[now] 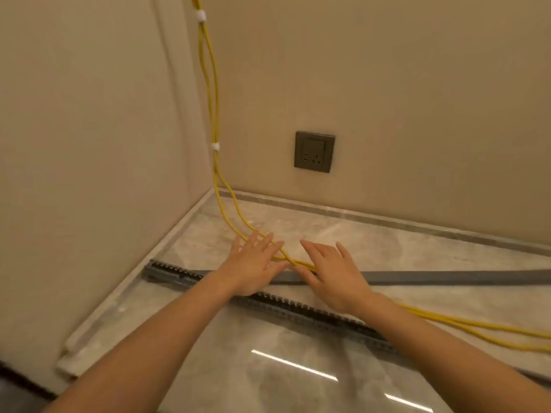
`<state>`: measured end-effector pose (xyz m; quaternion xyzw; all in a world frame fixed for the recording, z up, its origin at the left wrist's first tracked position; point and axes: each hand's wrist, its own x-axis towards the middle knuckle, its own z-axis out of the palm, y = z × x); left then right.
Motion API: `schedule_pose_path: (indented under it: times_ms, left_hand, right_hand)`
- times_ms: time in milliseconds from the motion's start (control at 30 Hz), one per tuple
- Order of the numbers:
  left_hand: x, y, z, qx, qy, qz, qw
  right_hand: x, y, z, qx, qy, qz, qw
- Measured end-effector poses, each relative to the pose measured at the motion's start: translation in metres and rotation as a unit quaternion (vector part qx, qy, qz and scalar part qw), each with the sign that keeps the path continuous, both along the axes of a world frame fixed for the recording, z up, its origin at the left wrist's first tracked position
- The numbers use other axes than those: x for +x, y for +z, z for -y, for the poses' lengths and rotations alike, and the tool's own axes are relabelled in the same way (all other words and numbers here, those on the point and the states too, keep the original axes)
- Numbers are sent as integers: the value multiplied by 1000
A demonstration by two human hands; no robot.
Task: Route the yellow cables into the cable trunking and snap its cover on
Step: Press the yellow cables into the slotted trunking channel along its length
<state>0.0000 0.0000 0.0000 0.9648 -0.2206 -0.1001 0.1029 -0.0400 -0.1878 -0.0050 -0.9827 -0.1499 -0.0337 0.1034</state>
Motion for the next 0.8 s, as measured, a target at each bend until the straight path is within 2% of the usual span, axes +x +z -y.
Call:
schedule_pose_path:
  times_ms: [200,300,433,600,700,800]
  left_hand:
    - [30,-3,-32,50,-30,-11,998]
    - [44,-6,-43,62,-57,2,996]
    - [59,-10,-54,80,-96,28,992]
    - [74,-15,-61,127,-144,135,972]
    - [86,-13,-71,148,-135,181,963]
    - [95,-4,-80,143,-125,244,951]
  right_hand:
    - [21,-15,-25,25,-101,-77,992]
    - [27,-19,-36,44,-134,-81,987]
    - [33,-25,-49,43,-189,-52,980]
    - [32,-30,-59,26,-218,-2,976]
    - [27,-27,-64,0,-222,64,973]
    - [19,-15,-65,35,-212,106,971]
